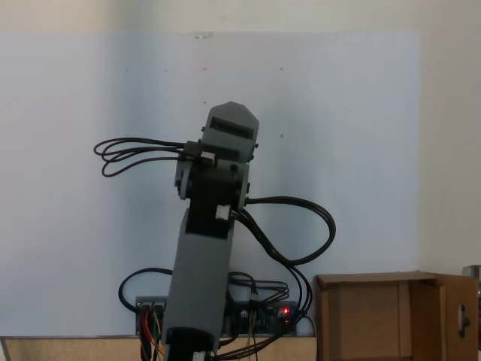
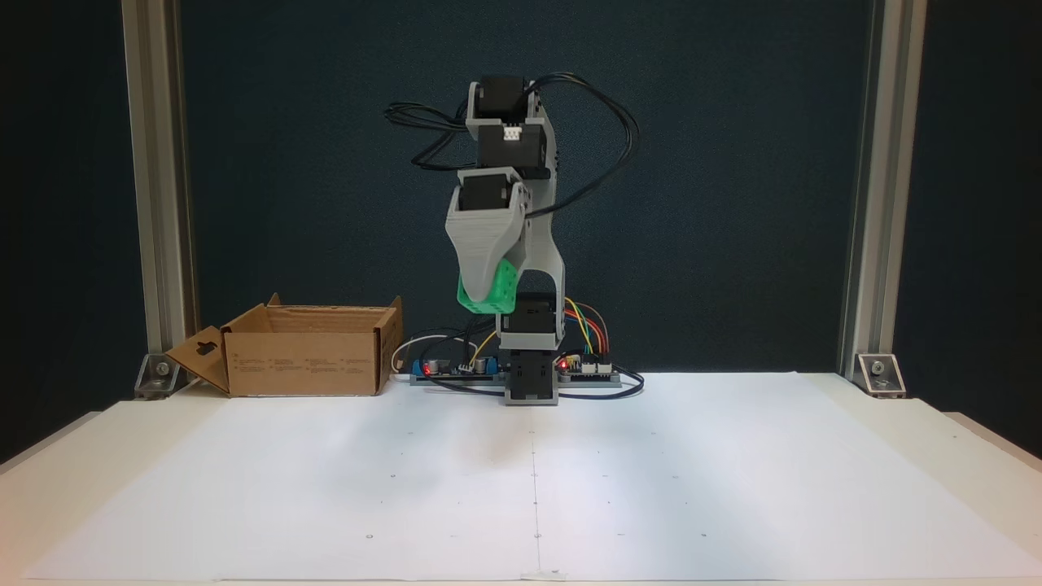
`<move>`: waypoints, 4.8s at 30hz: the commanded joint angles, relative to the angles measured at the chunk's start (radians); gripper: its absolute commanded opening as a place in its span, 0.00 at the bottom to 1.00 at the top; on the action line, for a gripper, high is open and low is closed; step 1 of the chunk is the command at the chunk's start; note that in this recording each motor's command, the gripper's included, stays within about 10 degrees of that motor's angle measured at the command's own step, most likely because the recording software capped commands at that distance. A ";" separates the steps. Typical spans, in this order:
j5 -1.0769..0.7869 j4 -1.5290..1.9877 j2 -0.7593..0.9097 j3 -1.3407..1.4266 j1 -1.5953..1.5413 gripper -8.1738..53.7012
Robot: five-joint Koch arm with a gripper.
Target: Grasp a green dice and put it in the bin.
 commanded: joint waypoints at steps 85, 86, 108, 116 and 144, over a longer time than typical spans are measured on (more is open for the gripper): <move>-0.356 -0.144 -0.272 -0.259 1.476 0.81; -0.318 -0.144 -0.261 -0.304 1.445 0.81; -0.150 -0.413 0.057 -0.387 0.472 0.84; -0.149 -0.413 0.089 -0.368 -0.109 0.85; -0.156 -1.139 0.318 0.494 -0.058 0.87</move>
